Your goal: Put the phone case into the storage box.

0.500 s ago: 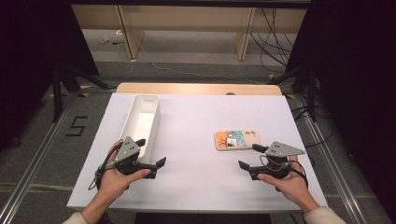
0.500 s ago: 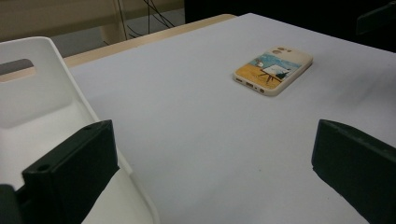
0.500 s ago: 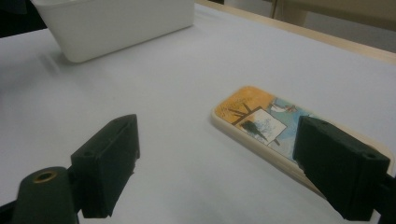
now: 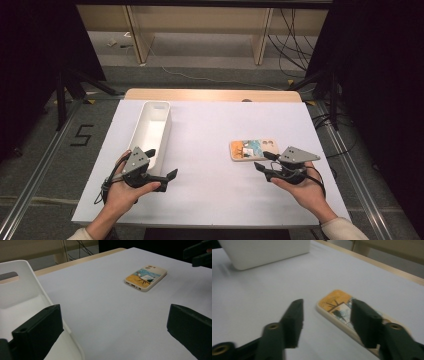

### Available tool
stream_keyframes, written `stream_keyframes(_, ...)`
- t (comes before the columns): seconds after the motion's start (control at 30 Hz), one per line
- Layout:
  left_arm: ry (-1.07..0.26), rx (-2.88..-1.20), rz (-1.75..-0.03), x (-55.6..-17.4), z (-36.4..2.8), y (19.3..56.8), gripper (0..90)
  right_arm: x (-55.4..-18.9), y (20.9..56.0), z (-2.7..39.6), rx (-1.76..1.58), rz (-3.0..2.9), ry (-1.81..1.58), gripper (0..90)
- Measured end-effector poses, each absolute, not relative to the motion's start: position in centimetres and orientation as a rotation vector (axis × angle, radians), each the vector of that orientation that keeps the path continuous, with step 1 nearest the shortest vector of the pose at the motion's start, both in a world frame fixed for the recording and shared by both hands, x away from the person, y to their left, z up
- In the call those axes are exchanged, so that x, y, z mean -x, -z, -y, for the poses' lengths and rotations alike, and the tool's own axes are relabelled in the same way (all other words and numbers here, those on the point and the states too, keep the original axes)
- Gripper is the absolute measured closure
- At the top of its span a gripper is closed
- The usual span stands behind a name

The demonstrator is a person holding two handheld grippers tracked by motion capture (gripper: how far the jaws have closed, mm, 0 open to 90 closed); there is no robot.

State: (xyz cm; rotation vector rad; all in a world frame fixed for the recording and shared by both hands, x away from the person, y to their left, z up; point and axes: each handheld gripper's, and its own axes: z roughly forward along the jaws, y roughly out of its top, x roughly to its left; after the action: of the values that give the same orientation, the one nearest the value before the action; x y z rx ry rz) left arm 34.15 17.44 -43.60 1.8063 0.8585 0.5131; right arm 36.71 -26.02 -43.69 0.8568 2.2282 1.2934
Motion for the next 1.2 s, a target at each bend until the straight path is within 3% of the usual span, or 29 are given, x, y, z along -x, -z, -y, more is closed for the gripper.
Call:
stream_keyframes(0.03,-0.512,-1.808,-0.858,-34.2,-17.5,43.6,0.0,-37.0,43.6,26.0,-0.878,-2.22,-1.291,62.2)
stream_keyframes(0.07,-0.512,-1.808,-0.858,-34.2,-17.5,43.6,0.0,-37.0,43.6,26.0,-0.878,-2.22,-1.291,62.2)
stream_keyframes(0.1,-0.512,-1.809,-0.858,-34.2,-17.4,43.6,0.0,-37.7,43.6,25.8,-0.915,-2.227,-1.282,75.4)
stream_keyframes(0.2,-0.514,-1.808,-0.859,-34.2,-17.4,43.6,0.0,-38.7,43.5,25.3,-0.923,-2.274,-1.23,88.7)
stream_keyframes(0.8,-0.514,-1.807,-0.86,-34.1,-17.4,43.6,0.0,-46.6,44.3,19.5,-1.076,-2.334,-1.068,90.0)
stream_keyframes(1.2,-0.512,-1.808,-0.859,-34.1,-17.4,43.6,0.0,-50.0,46.2,18.1,-1.173,-2.353,-0.971,90.0)
